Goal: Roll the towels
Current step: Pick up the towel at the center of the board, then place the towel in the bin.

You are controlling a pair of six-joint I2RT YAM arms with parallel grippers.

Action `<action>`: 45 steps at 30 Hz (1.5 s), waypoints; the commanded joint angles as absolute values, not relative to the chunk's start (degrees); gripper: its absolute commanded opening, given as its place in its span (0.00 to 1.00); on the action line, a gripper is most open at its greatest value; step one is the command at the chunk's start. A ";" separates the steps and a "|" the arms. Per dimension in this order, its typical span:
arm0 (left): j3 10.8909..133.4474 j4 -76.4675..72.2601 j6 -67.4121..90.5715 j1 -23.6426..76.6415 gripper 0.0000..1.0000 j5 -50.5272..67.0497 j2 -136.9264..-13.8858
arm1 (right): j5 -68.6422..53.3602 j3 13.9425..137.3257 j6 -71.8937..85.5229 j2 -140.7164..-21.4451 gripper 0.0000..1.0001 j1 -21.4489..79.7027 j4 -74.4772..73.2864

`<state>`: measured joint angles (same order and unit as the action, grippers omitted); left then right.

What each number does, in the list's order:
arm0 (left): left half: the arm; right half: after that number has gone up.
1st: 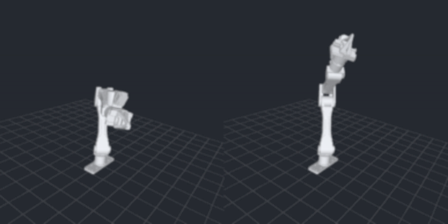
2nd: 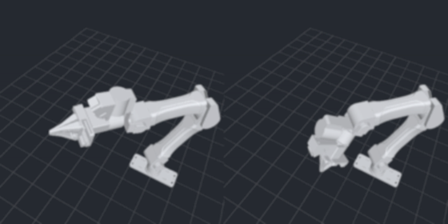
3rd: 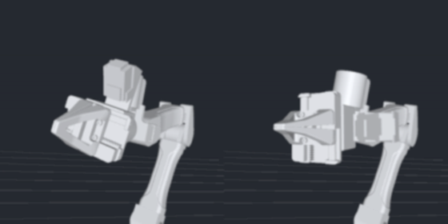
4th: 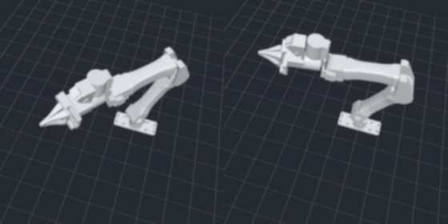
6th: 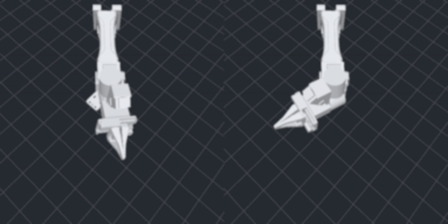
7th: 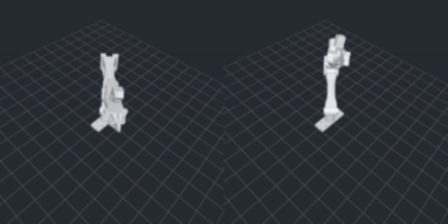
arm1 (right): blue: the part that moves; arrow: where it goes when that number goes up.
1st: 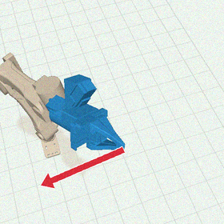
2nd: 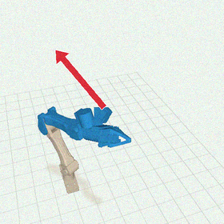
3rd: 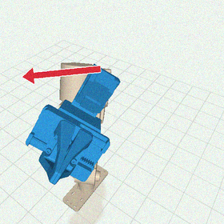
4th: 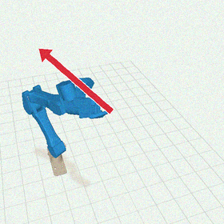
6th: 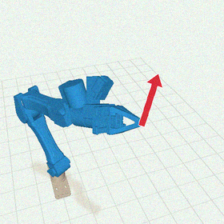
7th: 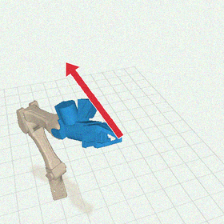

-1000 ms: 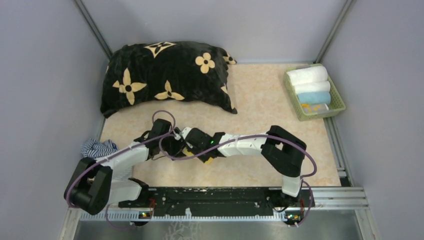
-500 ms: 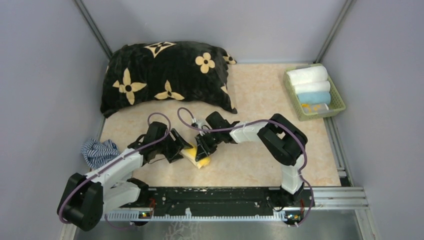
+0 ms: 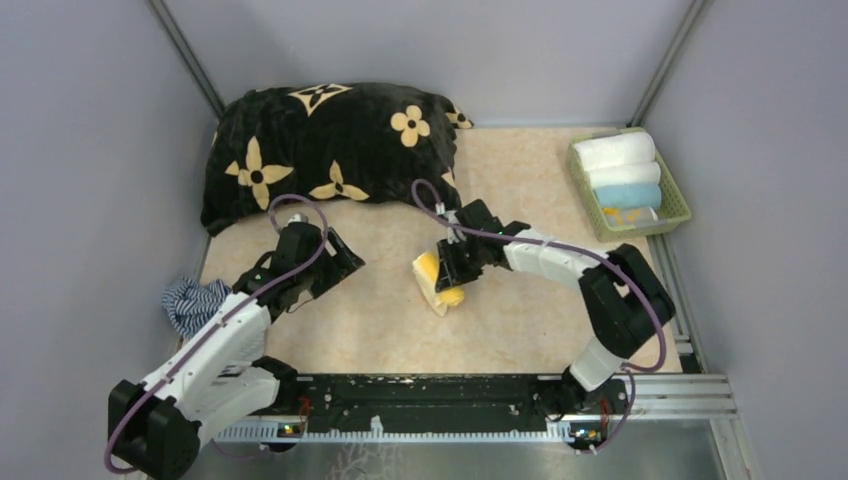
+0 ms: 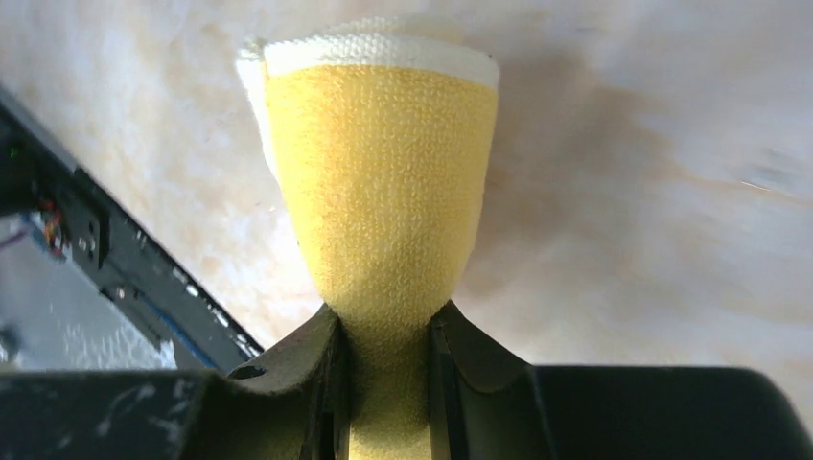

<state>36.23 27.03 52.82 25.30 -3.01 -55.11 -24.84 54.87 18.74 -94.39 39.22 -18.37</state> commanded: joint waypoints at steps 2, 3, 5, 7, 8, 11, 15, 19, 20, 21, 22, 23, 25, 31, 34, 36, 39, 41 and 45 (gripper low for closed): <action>41.50 31.82 40.73 24.61 0.87 -14.93 -52.93 | -9.75 61.92 20.55 -85.26 0.00 32.28 -33.44; 41.89 31.53 39.13 24.41 0.88 -15.69 -52.65 | -7.11 63.24 22.06 -84.19 0.00 30.88 -35.17; 42.28 30.90 35.89 24.05 0.89 -16.72 -52.21 | -0.29 66.24 23.48 -82.71 0.00 27.88 -40.04; 42.43 29.91 32.82 23.51 0.92 -17.03 -51.83 | 6.11 69.49 25.07 -81.77 0.00 25.85 -44.58; 42.38 29.57 30.90 23.29 0.94 -17.22 -51.71 | 9.55 71.03 25.95 -81.34 0.00 24.86 -46.60; 42.35 28.36 26.84 22.39 0.96 -17.44 -51.75 | 17.71 75.70 28.57 -80.92 0.00 21.29 -52.62; 42.81 27.52 22.09 21.44 0.97 -17.46 -51.78 | 24.99 81.55 32.53 -82.70 0.00 14.07 -60.00; 42.72 26.98 19.19 20.63 0.97 -17.84 -51.60 | 33.36 87.19 36.93 -86.52 0.00 7.80 -67.48; 42.52 26.78 18.78 20.47 0.97 -17.84 -51.72 | 35.71 89.17 38.20 -87.92 0.00 6.35 -69.47; 42.17 26.53 18.56 20.20 0.97 -17.70 -51.81 | 37.62 91.12 39.26 -89.59 0.00 4.94 -71.17; 41.80 26.20 18.37 19.91 0.97 -17.48 -51.96 | 39.54 92.86 39.93 -91.28 0.00 3.67 -72.36; 41.36 25.80 18.27 19.71 0.97 -17.13 -52.21 | 41.02 94.54 40.52 -92.77 0.00 2.14 -73.14; 40.38 24.59 18.14 19.44 0.97 -16.33 -52.86 | 42.81 97.57 41.68 -96.94 0.00 -0.94 -74.23; 39.24 22.61 17.97 18.51 0.97 -14.76 -56.52 | 49.28 108.14 46.13 -108.59 0.00 -8.82 -77.47; 39.19 22.50 17.76 18.21 0.97 -14.59 -57.91 | 50.99 113.50 48.93 -114.31 0.00 -10.10 -80.54; 39.12 22.50 17.65 18.12 0.97 -14.59 -58.53 | 50.92 116.46 49.42 -117.69 0.00 -10.41 -81.20; 39.10 22.63 17.64 18.06 0.98 -15.13 -59.40 | 50.57 121.72 50.36 -123.23 0.00 -10.46 -83.31; 39.13 22.99 17.66 18.02 0.98 -15.49 -59.96 | 50.02 124.96 51.00 -126.63 0.00 -10.46 -84.84; 39.03 22.90 17.79 17.91 0.98 -15.83 -60.22 | 45.32 127.89 49.22 -129.88 0.00 -10.46 -82.16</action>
<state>39.59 24.01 18.35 18.24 -15.40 -60.14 47.44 123.70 49.10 -128.38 -10.68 -81.73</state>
